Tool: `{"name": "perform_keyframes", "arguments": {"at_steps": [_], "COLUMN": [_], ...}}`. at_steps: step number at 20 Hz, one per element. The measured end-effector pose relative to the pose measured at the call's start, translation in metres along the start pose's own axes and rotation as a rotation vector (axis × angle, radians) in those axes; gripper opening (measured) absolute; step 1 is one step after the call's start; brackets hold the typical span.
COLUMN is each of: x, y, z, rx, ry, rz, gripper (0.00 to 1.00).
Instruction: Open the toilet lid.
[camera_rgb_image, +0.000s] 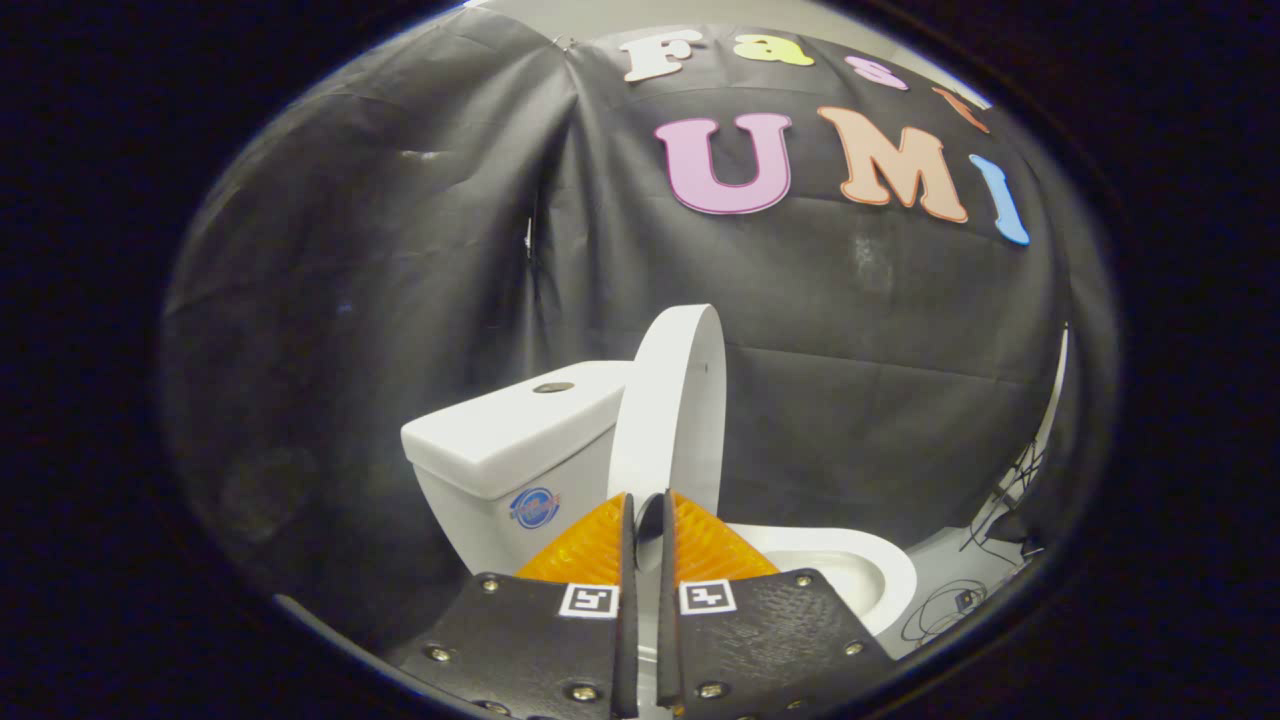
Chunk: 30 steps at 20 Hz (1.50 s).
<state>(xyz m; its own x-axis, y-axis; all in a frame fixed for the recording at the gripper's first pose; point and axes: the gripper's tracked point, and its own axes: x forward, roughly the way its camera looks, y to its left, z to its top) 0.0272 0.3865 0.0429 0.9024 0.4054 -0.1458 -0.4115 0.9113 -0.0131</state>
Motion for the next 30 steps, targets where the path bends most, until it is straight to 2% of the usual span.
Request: {"name": "perform_keyframes", "arguments": {"at_steps": [3,9,26,28,30], "x": [0.002,0.007,0.013,0.011,0.011], "y": [0.01,0.018,0.031,0.034,0.036], "z": [-0.002,-0.001,-0.002,0.0,-0.001], "rx": [-0.014,0.042,0.03,0.051,0.056], "ry": [-0.007,-0.012,-0.042,-0.041,-0.033], "rz": [0.008,0.039,0.071,0.08,0.086], "gripper": [0.08,0.08,0.08,0.14,0.14]}}
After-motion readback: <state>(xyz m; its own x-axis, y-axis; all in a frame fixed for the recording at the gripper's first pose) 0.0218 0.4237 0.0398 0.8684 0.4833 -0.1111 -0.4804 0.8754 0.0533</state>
